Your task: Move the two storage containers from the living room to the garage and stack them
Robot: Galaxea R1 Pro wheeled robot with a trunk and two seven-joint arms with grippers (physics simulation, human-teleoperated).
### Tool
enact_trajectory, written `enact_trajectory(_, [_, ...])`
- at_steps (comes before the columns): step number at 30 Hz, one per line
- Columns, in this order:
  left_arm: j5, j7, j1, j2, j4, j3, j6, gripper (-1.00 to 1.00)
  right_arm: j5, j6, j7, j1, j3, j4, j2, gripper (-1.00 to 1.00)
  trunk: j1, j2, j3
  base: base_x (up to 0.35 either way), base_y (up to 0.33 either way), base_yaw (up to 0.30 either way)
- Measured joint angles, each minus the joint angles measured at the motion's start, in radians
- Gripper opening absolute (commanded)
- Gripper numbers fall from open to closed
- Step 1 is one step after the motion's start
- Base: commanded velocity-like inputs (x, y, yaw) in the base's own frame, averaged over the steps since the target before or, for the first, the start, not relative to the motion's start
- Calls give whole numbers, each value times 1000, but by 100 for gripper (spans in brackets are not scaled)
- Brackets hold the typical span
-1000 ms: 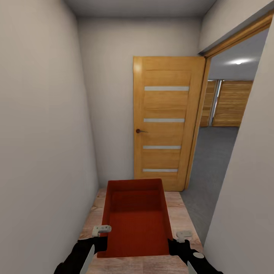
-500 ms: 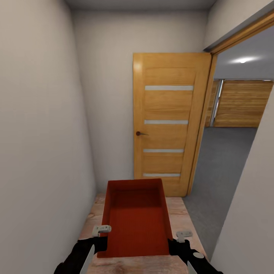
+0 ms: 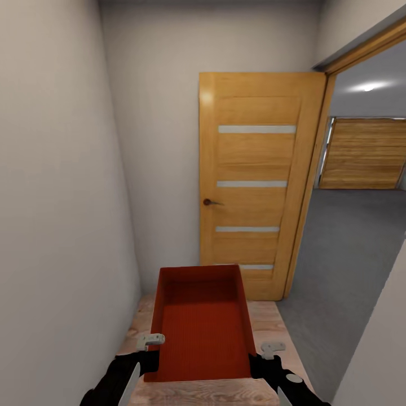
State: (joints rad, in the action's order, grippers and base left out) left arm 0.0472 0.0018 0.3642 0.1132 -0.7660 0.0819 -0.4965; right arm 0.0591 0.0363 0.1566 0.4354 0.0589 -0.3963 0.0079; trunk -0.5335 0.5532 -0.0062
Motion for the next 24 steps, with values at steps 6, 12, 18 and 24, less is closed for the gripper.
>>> enact_trajectory(6, [0, 0, 0, 0, 0, 0, 0, -100, 0, 0, 0, 0, 0, 0, 0, -100, 0, 0, 0, 295, 149, 0])
enact_trajectory(12, [0, 0, 0, 0, 1, 0, 0, -100, 0, 0, 0, 0, 0, 0, 0, -100, 0, 0, 0, 294, 90, -1])
enact_trajectory(18, [0, 0, 0, 0, 1, 0, 0, -100, 0, -1, 0, 0, 0, -1, 0, -100, 0, 0, 0, 116, 11, -172])
enact_trajectory(24, [0, 0, 0, 0, 2, 0, 0, -100, 0, -2, -1, 0, 0, 0, 0, -100, -1, 0, 0, 6, 1, -265])
